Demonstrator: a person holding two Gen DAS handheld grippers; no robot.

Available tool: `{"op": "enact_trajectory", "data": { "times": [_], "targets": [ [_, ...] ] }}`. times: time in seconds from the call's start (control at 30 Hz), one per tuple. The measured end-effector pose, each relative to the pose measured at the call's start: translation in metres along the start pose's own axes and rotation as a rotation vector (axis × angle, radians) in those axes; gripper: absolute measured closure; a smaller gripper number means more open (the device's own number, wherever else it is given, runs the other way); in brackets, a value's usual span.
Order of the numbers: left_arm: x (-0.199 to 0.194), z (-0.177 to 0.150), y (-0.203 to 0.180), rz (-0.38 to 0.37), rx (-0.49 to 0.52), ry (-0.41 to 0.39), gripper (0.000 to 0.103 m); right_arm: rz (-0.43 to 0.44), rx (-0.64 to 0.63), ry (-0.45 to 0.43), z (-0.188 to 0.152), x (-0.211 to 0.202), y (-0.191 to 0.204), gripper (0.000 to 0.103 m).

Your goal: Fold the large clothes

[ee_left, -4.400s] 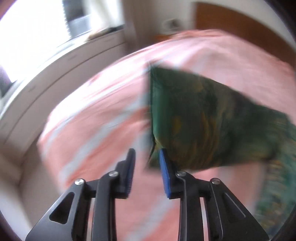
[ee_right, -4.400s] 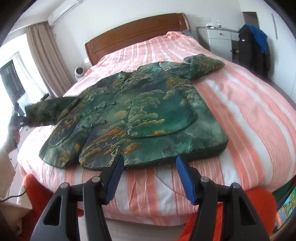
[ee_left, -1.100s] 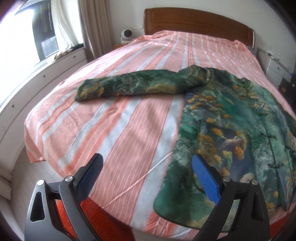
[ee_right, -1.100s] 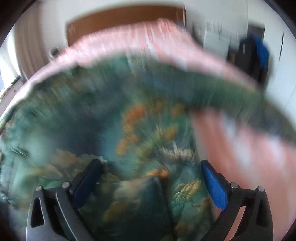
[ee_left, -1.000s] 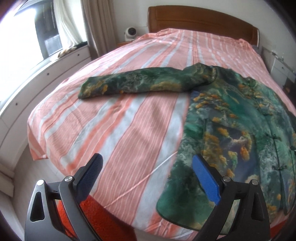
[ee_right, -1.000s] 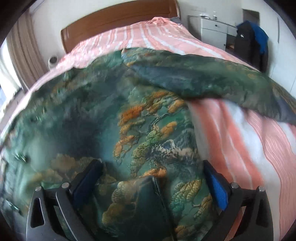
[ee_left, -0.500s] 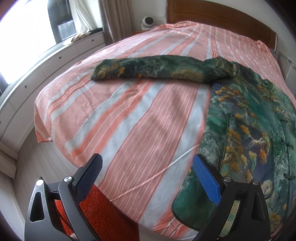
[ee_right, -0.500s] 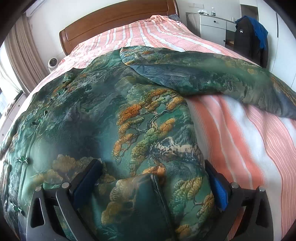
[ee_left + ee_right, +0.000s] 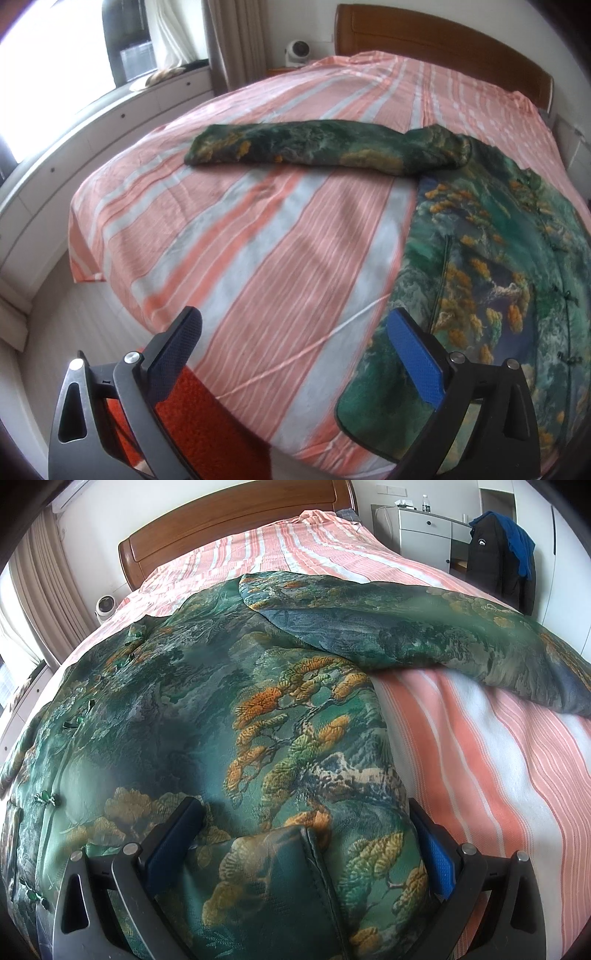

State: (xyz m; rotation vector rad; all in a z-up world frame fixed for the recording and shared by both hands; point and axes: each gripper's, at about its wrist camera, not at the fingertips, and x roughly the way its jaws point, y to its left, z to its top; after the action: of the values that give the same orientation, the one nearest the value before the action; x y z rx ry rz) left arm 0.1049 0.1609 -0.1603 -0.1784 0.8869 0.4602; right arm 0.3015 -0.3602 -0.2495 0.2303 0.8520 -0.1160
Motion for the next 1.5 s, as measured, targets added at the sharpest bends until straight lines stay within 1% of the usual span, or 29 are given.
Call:
{"op": "enact_trajectory", "data": {
  "times": [0.07,0.13,0.2,0.3,0.37,0.43,0.5,0.53,0.63,0.7,0.77,0.87,1.13,1.37,1.5],
  "targets": [
    [0.003,0.0,-0.006,0.005,0.023,0.002,0.002,0.0,0.0,0.0,0.0,0.0,0.0,0.0],
    [0.004,0.001,-0.01,-0.016,0.042,-0.005,0.002,0.0,0.0,0.0,0.0,0.0,0.0,0.0],
    [0.004,0.005,-0.011,-0.05,0.039,-0.01,0.002,0.0,0.0,0.001,0.0,0.0,0.0,0.0],
    [0.003,0.015,-0.009,-0.126,0.002,-0.013,0.002,0.0,-0.001,0.001,0.0,0.0,0.0,0.0],
    [0.002,0.019,-0.007,-0.165,-0.01,-0.036,0.0,0.0,-0.001,0.001,0.0,0.0,0.0,0.0],
    [0.008,0.017,-0.01,-0.154,0.017,-0.041,0.0,0.0,-0.001,0.001,0.0,0.0,0.0,0.0],
    [0.019,0.009,-0.014,-0.122,0.057,-0.01,0.0,0.0,-0.001,0.001,0.0,0.0,0.0,0.0],
    [0.024,0.002,-0.015,-0.115,0.074,-0.007,0.0,0.0,-0.001,0.001,0.0,0.0,0.0,0.0],
    [0.029,-0.014,-0.007,-0.134,0.088,-0.036,0.0,0.0,-0.001,0.001,0.0,0.0,0.0,0.0],
    [0.028,-0.014,-0.003,-0.139,0.079,-0.041,0.0,0.0,-0.001,0.001,0.0,0.0,0.0,0.0],
    [0.025,-0.012,0.002,-0.148,0.049,-0.057,0.0,0.0,-0.001,0.001,0.0,0.0,0.0,0.0],
    [0.025,-0.01,0.007,-0.141,0.021,-0.065,0.0,0.001,-0.001,0.001,0.0,0.0,0.0,0.0],
    [0.034,-0.018,0.0,-0.058,0.047,-0.053,0.0,-0.006,-0.006,0.0,0.0,0.0,-0.001,0.0],
    [0.034,-0.02,0.001,-0.029,0.051,-0.06,0.0,0.002,-0.002,0.002,0.0,0.001,0.0,0.0],
    [0.033,-0.019,0.002,-0.032,0.04,-0.059,0.0,0.041,0.025,-0.022,-0.004,-0.003,-0.006,0.0]
  ]
}}
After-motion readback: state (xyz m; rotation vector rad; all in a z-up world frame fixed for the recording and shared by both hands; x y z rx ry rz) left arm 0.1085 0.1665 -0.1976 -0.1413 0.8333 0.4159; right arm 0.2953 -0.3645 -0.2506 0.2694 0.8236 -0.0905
